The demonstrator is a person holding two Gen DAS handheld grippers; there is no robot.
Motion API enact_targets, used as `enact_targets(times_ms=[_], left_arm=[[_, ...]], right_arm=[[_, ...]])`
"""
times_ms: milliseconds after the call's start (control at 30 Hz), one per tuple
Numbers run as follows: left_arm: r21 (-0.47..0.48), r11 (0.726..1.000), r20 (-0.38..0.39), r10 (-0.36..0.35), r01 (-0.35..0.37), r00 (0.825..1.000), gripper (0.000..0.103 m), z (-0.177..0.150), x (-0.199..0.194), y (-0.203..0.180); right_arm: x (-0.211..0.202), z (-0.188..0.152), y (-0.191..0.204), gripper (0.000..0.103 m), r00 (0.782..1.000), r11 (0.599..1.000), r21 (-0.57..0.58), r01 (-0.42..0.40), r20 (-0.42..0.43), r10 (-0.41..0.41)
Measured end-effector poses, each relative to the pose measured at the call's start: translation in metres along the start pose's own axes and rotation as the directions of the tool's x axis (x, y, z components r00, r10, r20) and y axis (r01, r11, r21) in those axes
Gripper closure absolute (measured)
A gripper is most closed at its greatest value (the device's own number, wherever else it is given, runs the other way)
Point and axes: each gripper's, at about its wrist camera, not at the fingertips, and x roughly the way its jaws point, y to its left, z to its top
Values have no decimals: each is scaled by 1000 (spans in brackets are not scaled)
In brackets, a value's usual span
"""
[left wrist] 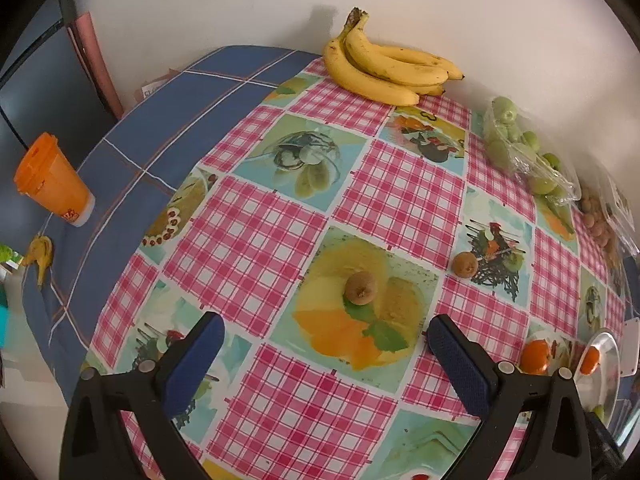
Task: Organize fruits
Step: 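Move both open grippers from the bowl back toward the fruit row, then lower the right gripper onto a dark plum and close it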
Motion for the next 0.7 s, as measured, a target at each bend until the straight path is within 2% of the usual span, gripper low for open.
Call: enact_targets(times_ms=[133, 367, 567, 700], left_arm=[[-4, 1000, -20, -23, 23, 1000, 0, -4, 5, -1], [28, 998, -101, -57, 60, 993, 0, -15, 26, -16], [32, 997, -121, -69, 73, 990, 0, -19, 33, -21], [52, 995, -133, -73, 80, 988, 0, -19, 38, -28]], right_arm=[[5, -4, 8, 0, 1000, 1000, -27, 8, -15, -8], [26, -9, 7, 0, 997, 1000, -16, 10, -78, -11], [42, -14, 10, 0, 992, 999, -31, 9, -125, -13], [45, -16, 13, 0, 992, 999, -52, 10, -128, -17]])
